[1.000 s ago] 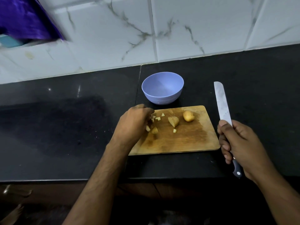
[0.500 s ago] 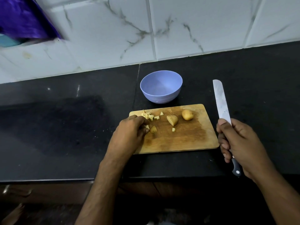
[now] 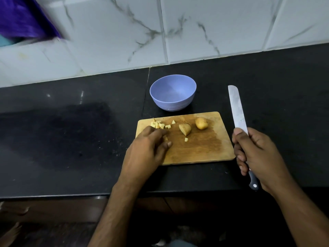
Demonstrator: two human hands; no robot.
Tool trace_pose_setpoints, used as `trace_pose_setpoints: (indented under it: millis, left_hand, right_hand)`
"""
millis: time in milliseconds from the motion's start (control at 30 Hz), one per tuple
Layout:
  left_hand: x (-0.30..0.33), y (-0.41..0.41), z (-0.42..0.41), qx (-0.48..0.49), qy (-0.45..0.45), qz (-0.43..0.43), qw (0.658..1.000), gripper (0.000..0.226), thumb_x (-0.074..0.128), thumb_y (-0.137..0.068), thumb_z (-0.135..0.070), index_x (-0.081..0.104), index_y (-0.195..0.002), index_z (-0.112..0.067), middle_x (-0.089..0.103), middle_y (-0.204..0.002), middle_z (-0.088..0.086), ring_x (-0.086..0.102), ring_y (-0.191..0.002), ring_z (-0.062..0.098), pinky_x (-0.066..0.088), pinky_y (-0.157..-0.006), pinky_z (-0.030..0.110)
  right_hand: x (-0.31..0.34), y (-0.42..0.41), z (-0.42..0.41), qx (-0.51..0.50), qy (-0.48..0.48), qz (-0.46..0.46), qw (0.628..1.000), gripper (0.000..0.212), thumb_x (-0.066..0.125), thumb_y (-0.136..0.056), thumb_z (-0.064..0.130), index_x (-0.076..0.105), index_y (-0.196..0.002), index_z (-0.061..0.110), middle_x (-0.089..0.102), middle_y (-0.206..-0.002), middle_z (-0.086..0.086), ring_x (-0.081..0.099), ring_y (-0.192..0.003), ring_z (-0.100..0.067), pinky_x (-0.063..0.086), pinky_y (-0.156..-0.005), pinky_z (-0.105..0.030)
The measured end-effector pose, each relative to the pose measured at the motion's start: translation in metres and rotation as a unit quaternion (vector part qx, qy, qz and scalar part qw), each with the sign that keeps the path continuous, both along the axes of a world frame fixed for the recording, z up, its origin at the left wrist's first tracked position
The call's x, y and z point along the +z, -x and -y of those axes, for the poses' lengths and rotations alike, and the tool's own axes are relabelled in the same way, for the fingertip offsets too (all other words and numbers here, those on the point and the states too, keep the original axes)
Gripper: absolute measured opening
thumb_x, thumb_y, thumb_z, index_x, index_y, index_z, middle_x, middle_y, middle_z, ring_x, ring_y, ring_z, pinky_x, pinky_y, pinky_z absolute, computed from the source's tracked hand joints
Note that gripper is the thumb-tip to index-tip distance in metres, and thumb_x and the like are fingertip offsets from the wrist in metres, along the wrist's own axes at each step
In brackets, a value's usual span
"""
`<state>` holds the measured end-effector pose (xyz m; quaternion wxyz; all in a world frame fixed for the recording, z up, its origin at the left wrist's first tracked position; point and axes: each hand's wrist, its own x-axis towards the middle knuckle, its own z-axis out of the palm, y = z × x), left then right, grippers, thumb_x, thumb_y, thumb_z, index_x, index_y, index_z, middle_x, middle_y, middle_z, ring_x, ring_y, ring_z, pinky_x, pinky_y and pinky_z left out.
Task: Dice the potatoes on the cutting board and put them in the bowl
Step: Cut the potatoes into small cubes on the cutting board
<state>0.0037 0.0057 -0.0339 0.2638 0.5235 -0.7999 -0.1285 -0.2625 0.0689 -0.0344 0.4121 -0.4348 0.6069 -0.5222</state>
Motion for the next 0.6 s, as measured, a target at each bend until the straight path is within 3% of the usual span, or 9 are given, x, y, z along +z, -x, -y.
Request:
trace_pose_setpoints:
  millis: [133,300,467,600]
  left_hand:
    - [0.000,-0.001,0.002,-0.031,-0.032,0.054,0.998,0.033,0.057,-0.101,-0.024,0.065,-0.132,-0.028,0.049,-0.113,-0.009,0.051,-0.109,0.008,0.051,-0.092,0.034]
    - [0.008,0.003,0.005,-0.030,-0.063,0.053,0.996,0.020,0.057,-0.100,-0.017,0.067,-0.116,-0.022,0.053,-0.111,-0.007,0.055,-0.101,0.010,0.055,-0.084,0.041]
    - [0.003,0.021,-0.012,-0.033,0.017,0.013,0.999,0.008,0.068,-0.094,-0.020,0.067,-0.101,-0.023,0.048,-0.106,-0.012,0.050,-0.100,0.007,0.049,-0.076,0.026]
    - [-0.009,0.029,-0.021,-0.018,0.012,-0.070,0.997,0.009,0.069,-0.093,-0.016,0.064,-0.096,-0.023,0.057,-0.101,-0.014,0.058,-0.091,0.007,0.055,-0.073,0.038]
  right_hand:
    - [-0.001,0.001,0.000,0.002,-0.002,-0.004,1.000,0.034,0.047,-0.103,0.034,0.052,-0.082,0.007,0.041,-0.052,-0.005,0.037,-0.036,-0.019,0.036,-0.039,-0.027]
    - [0.000,0.000,0.000,0.002,-0.002,-0.004,1.000,0.034,0.047,-0.103,0.034,0.052,-0.081,0.008,0.041,-0.053,-0.006,0.038,-0.037,-0.020,0.036,-0.039,-0.027]
    - [0.001,-0.010,-0.003,0.004,-0.008,-0.052,0.999,0.034,0.047,-0.103,0.033,0.053,-0.078,0.010,0.043,-0.050,-0.004,0.040,-0.035,-0.021,0.037,-0.040,-0.030]
    - [0.000,-0.035,-0.019,0.064,-0.007,-0.144,0.987,0.034,0.048,-0.099,0.043,0.054,-0.079,0.017,0.049,-0.049,-0.003,0.047,-0.034,-0.019,0.043,-0.039,-0.036]
